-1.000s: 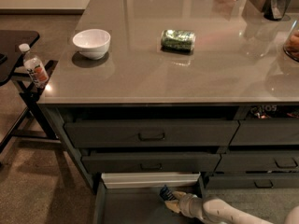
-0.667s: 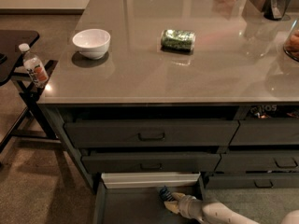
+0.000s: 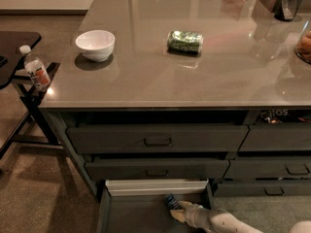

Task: Place rxbar blueberry into bottom drawer

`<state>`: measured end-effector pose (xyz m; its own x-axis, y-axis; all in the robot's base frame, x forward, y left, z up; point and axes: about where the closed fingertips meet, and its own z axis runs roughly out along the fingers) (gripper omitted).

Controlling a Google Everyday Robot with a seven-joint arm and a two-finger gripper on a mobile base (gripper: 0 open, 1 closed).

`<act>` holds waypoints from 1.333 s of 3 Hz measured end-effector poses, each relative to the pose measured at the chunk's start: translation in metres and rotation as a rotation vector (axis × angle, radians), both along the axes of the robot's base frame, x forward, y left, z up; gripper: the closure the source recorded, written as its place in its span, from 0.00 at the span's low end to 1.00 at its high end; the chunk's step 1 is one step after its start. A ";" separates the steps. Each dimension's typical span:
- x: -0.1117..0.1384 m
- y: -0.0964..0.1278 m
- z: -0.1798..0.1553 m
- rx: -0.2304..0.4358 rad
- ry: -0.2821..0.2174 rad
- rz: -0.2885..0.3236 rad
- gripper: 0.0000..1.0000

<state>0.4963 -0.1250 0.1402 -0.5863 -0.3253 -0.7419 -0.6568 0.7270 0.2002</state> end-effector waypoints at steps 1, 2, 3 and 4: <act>0.000 0.000 0.000 0.000 0.000 0.000 0.59; 0.000 0.000 0.000 0.000 0.000 0.000 0.36; 0.000 0.000 0.000 0.000 0.000 0.000 0.13; 0.000 0.000 0.000 0.000 0.000 0.000 0.00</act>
Offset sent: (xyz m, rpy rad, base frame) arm 0.0000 0.0000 0.0000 0.0000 0.0000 0.0000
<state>0.4963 -0.1249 0.1401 -0.5863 -0.3253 -0.7419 -0.6569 0.7269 0.2004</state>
